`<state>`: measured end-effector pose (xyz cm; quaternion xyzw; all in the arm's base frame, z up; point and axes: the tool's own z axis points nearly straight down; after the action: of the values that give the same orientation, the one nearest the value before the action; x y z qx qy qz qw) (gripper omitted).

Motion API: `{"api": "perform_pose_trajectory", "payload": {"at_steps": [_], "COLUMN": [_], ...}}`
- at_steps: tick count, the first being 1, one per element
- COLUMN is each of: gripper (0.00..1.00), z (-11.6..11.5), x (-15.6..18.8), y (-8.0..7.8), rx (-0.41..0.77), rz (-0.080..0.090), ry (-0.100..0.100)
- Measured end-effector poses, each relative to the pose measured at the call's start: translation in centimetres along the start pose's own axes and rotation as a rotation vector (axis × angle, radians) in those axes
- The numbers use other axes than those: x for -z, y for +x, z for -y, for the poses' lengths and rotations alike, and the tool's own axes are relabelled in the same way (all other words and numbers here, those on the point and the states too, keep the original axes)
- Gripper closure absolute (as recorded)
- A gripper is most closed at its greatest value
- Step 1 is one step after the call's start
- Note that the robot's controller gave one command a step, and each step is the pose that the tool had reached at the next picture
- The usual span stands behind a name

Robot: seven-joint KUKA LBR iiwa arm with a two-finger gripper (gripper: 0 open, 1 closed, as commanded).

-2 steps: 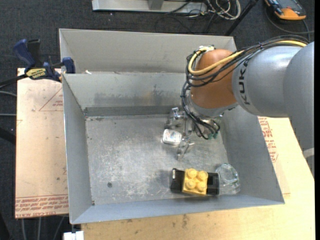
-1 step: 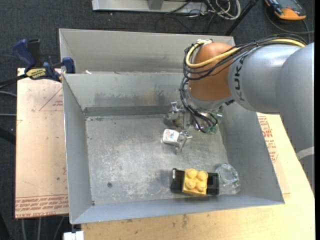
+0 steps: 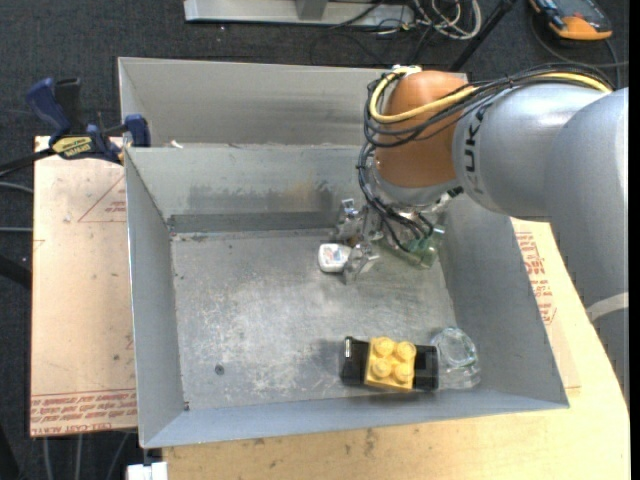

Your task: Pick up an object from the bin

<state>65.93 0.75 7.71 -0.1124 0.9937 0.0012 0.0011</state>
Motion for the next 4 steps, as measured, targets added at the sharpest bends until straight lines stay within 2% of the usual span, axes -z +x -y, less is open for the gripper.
{"api": "perform_pose_trajectory", "payload": {"at_steps": [1,2,4], "gripper": [1.00,1.00,1.00], "z": [-0.1,-0.1,-0.1], "x": [0.1,1.1,4.9], "y": [0.2,0.4,0.4], "rx": [0.010,0.009,0.008], "rz": [0.005,-0.002,0.001], "ry": [0.001,0.001,0.001]}}
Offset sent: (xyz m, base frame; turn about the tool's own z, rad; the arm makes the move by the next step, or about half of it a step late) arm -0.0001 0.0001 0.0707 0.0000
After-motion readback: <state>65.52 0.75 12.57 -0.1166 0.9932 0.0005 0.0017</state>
